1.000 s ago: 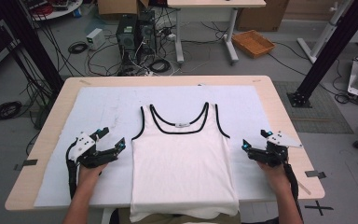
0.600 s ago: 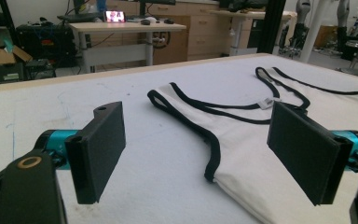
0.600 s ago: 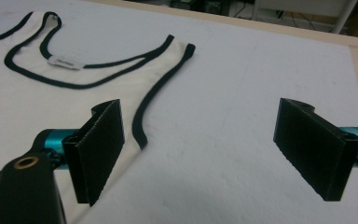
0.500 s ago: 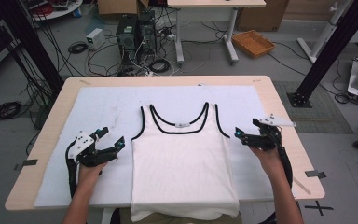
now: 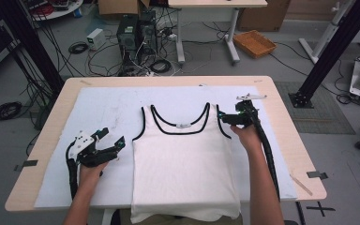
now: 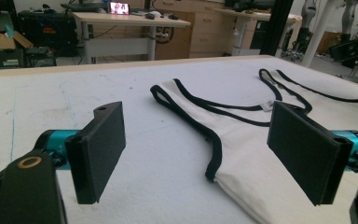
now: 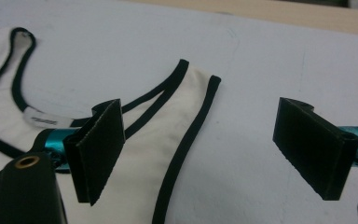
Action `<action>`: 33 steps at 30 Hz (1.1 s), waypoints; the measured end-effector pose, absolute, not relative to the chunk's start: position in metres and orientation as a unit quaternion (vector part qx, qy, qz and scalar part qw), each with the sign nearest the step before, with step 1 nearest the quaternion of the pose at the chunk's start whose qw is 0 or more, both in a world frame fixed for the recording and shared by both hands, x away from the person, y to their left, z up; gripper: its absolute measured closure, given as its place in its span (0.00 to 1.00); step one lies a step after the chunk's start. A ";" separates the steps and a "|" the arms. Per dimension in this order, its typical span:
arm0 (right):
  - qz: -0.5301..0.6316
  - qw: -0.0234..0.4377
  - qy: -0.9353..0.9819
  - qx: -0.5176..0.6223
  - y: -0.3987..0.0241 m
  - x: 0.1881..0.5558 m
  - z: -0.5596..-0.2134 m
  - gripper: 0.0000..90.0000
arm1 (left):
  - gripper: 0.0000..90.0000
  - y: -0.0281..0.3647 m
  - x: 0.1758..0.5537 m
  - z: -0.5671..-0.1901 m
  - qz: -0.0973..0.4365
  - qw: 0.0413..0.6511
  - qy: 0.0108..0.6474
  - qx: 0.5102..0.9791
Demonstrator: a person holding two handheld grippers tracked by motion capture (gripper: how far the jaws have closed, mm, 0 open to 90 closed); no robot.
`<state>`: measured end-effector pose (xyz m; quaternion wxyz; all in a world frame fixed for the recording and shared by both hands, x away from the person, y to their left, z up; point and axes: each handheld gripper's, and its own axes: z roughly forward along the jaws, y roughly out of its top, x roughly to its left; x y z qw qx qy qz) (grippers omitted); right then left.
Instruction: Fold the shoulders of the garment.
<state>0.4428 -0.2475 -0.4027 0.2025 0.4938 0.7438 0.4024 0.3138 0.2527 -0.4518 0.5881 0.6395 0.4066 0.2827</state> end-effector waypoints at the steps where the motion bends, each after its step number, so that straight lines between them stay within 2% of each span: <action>1: 0.392 0.199 0.745 0.501 -0.242 0.452 -0.409 0.18 | 0.21 0.252 0.314 -0.452 0.284 0.588 0.405 0.639; 5: 0.369 0.196 0.750 0.512 -0.234 0.464 -0.418 0.19 | 0.21 0.251 0.313 -0.452 0.286 0.584 0.403 0.644; 6: 0.368 0.191 0.752 0.513 -0.228 0.470 -0.422 0.23 | 0.21 0.252 0.314 -0.452 0.282 0.589 0.407 0.638; 12: 0.344 0.184 0.756 0.526 -0.217 0.484 -0.431 0.28 | 0.21 0.253 0.313 -0.452 0.282 0.588 0.408 0.639; 13: 0.340 0.177 0.759 0.526 -0.213 0.487 -0.434 0.31 | 0.21 0.252 0.313 -0.452 0.283 0.588 0.407 0.638; 14: 0.328 0.174 0.775 0.512 -0.206 0.491 -0.437 0.42 | 0.21 0.252 0.313 -0.452 0.281 0.589 0.406 0.640; 15: 0.318 0.174 0.781 0.508 -0.204 0.493 -0.439 0.45 | 0.21 0.252 0.313 -0.452 0.283 0.589 0.407 0.639; 19: 0.302 0.188 0.787 0.504 -0.197 0.496 -0.442 0.48 | 0.21 0.253 0.313 -0.452 0.281 0.589 0.408 0.639; 20: 0.304 0.190 0.789 0.499 -0.196 0.496 -0.442 0.54 | 0.21 0.253 0.314 -0.452 0.280 0.588 0.411 0.638; 21: 0.304 0.190 0.789 0.499 -0.196 0.496 -0.442 0.54 | 0.21 0.253 0.314 -0.452 0.280 0.588 0.411 0.638; 22: 0.309 0.185 0.795 0.487 -0.195 0.496 -0.441 0.63 | 0.21 0.253 0.314 -0.452 0.279 0.589 0.414 0.635; 23: 0.309 0.185 0.795 0.487 -0.195 0.496 -0.441 0.63 | 0.21 0.253 0.314 -0.452 0.279 0.589 0.414 0.635; 24: 0.312 0.186 0.800 0.477 -0.193 0.496 -0.441 0.71 | 0.21 0.254 0.314 -0.452 0.279 0.590 0.415 0.634; 25: 0.312 0.186 0.800 0.477 -0.193 0.496 -0.441 0.71 | 0.21 0.254 0.314 -0.452 0.279 0.590 0.415 0.634; 26: 0.315 0.185 0.805 0.468 -0.191 0.496 -0.442 0.78 | 0.21 0.253 0.314 -0.452 0.280 0.589 0.415 0.635; 27: 0.315 0.185 0.805 0.468 -0.191 0.496 -0.442 0.78 | 0.21 0.253 0.314 -0.452 0.280 0.589 0.415 0.635; 28: 0.319 0.172 0.807 0.466 -0.191 0.497 -0.441 0.91 | 0.21 0.253 0.314 -0.452 0.280 0.588 0.415 0.636; 29: 0.322 0.165 0.808 0.464 -0.191 0.497 -0.441 0.94 | 0.21 0.253 0.314 -0.452 0.280 0.588 0.415 0.636; 33: 0.349 0.169 0.806 0.448 -0.193 0.492 -0.435 0.96 | 0.21 0.253 0.314 -0.452 0.280 0.589 0.415 0.634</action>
